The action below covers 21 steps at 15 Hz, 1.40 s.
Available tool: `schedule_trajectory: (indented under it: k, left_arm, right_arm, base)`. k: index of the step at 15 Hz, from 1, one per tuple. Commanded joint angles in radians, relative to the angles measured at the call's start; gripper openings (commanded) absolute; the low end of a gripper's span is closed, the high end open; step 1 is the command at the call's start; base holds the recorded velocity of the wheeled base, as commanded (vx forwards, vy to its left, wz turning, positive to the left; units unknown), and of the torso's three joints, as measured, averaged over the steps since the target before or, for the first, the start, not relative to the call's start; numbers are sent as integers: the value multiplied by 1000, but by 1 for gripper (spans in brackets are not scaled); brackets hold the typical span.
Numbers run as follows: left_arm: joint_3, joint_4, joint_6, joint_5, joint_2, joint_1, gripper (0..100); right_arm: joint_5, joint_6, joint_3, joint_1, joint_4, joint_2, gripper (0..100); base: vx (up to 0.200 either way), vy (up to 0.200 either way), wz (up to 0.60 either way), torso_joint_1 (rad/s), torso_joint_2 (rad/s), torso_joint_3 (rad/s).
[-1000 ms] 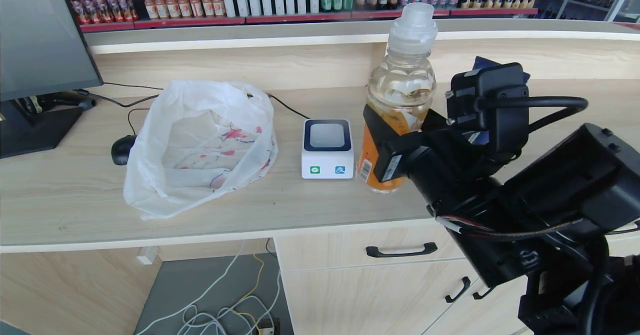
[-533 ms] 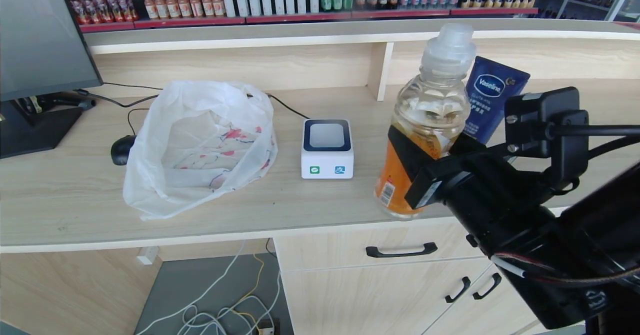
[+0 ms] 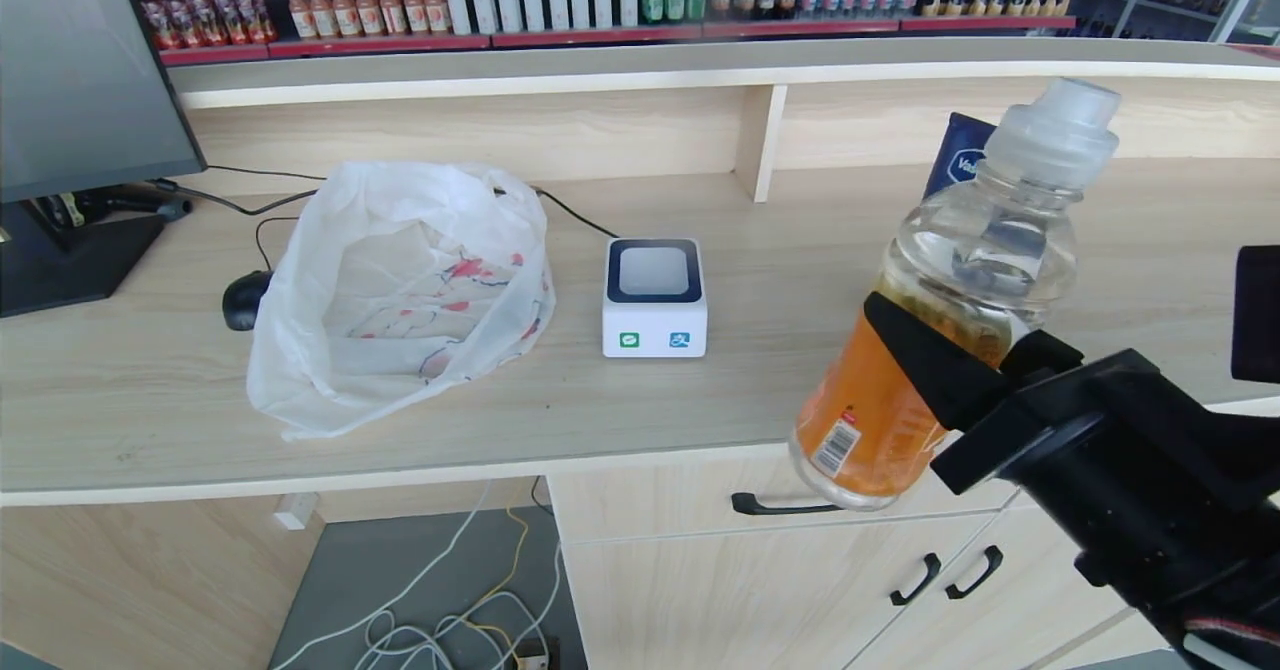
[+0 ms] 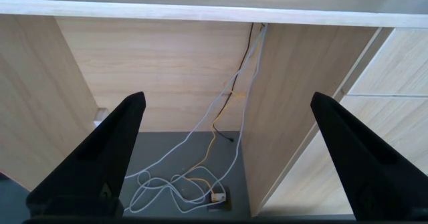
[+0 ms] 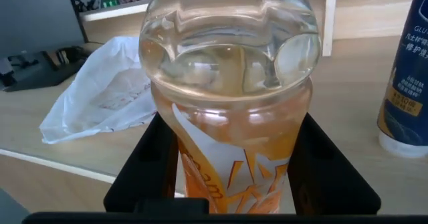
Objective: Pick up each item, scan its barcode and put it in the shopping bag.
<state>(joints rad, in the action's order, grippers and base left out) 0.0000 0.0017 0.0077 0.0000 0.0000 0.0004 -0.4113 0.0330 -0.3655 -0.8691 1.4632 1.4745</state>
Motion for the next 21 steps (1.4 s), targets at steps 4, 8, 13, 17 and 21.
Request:
schedule_trajectory:
  k: [4,8,13,17,21]
  left_arm:
    - [0,0,0,0,0,0,100]
    - [0,0,0,0,0,1,100]
    - [0,0,0,0,0,1,100]
    - [0,0,0,0,0,0,100]
    - [0,0,0,0,0,0,100]
  right_arm:
    - [26,-225,77,-2,0,-39,0]
    - [143,-377,71,-1,0,-34,0]
    - [287,-561,39,1,8,-31,0]
    - [290,-637,-16,4,6,-29,0]
    - [315,-650,-13,6,8,-34,0]
  base:
    - [0,0,0,0,0,0]
    - [0,0,0,0,0,0]
    - [0,0,0,0,0,0]
    - [0,0,0,0,0,0]
    - [0,0,0,0,0,0]
